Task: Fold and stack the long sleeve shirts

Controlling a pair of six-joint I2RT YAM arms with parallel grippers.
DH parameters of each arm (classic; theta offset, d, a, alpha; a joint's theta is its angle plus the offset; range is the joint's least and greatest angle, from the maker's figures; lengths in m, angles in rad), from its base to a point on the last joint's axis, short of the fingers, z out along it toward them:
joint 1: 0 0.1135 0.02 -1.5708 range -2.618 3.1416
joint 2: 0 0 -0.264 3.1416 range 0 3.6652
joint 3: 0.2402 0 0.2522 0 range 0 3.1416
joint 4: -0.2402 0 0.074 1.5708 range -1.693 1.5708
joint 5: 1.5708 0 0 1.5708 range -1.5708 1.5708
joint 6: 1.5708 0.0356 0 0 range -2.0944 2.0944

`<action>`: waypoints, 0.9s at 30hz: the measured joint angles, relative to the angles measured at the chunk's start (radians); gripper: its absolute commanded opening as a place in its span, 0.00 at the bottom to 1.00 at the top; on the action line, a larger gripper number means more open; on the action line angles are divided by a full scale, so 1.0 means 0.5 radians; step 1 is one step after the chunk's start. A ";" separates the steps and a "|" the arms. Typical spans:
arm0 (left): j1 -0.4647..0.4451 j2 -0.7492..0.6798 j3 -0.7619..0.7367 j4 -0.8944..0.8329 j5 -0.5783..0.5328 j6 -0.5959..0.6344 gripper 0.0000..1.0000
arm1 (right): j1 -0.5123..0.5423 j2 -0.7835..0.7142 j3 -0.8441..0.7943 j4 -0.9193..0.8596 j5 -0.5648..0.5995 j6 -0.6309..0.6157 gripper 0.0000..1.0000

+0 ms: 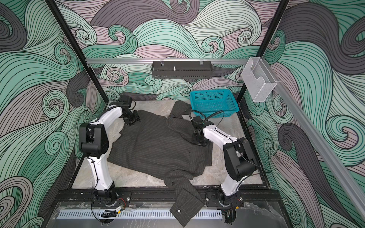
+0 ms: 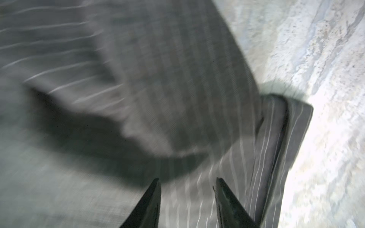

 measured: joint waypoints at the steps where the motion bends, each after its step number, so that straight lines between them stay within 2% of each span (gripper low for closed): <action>1: 0.004 0.117 0.079 -0.045 -0.031 0.004 0.41 | -0.026 0.040 0.000 0.024 -0.004 0.001 0.46; 4: 0.029 0.346 0.219 -0.166 -0.094 0.003 0.42 | -0.079 0.142 0.005 0.069 -0.018 -0.001 0.46; 7: 0.092 0.347 0.214 -0.208 -0.132 -0.003 0.42 | -0.111 0.245 0.037 0.069 -0.019 -0.005 0.46; 17: 0.629 -0.146 -0.627 -0.139 -0.095 -0.033 0.44 | -0.127 0.357 0.211 0.083 -0.007 -0.108 0.47; 23: 0.610 -0.198 -0.686 -0.126 -0.043 -0.029 0.51 | 0.034 0.365 0.510 0.063 0.115 -0.369 0.49; 27: 0.529 -0.244 -0.692 -0.115 0.002 -0.014 0.52 | 0.185 0.452 0.940 0.068 0.130 -0.554 0.41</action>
